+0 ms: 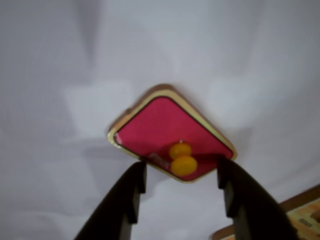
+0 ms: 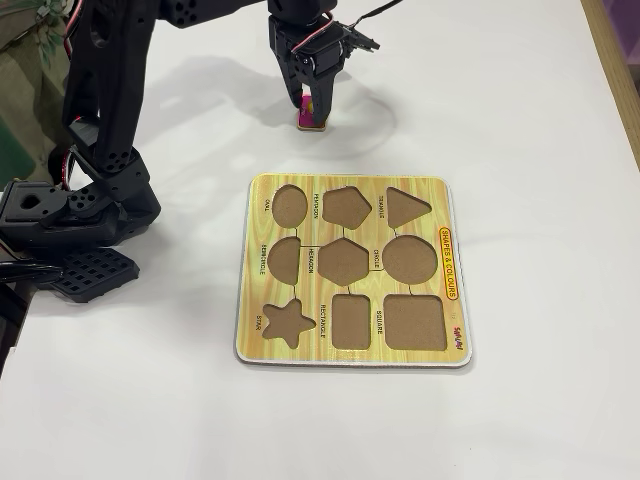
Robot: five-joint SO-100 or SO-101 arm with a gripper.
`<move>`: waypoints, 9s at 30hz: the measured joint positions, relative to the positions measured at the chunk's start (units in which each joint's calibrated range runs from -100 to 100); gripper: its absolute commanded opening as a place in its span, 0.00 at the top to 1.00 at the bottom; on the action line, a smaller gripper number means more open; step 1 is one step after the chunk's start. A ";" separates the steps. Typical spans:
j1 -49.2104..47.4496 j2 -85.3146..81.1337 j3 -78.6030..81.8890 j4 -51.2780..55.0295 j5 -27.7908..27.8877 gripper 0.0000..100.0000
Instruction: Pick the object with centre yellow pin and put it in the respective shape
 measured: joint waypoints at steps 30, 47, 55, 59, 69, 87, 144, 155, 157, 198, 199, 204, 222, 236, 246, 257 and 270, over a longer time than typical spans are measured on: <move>0.00 0.00 0.00 -3.34 0.00 0.89; 0.19 -0.34 3.15 -4.37 -0.10 0.99; 0.19 -0.34 3.15 -4.37 0.00 0.99; 0.75 -0.95 3.42 -4.03 0.16 0.99; 10.10 -10.57 13.58 -3.17 5.20 0.99; 40.97 -30.33 31.29 -3.43 24.49 0.99; 75.40 -18.47 16.64 -6.77 36.14 0.99; 70.35 -18.47 16.64 -6.77 35.93 0.99; 70.35 -18.47 16.64 -7.03 35.93 0.99; 65.58 -14.78 16.73 -11.65 35.93 0.99; 65.58 -14.78 16.73 -11.65 35.93 0.99; 65.58 -14.78 16.73 -11.65 35.93 0.99; 65.58 -14.78 19.42 -11.65 34.74 0.99; 67.17 -14.78 21.49 -11.65 34.74 0.99; 69.22 -14.78 21.49 -11.65 35.05 0.99; 69.13 -14.78 21.49 -11.65 35.05 0.99; 69.13 -14.78 21.49 -13.54 35.05 0.99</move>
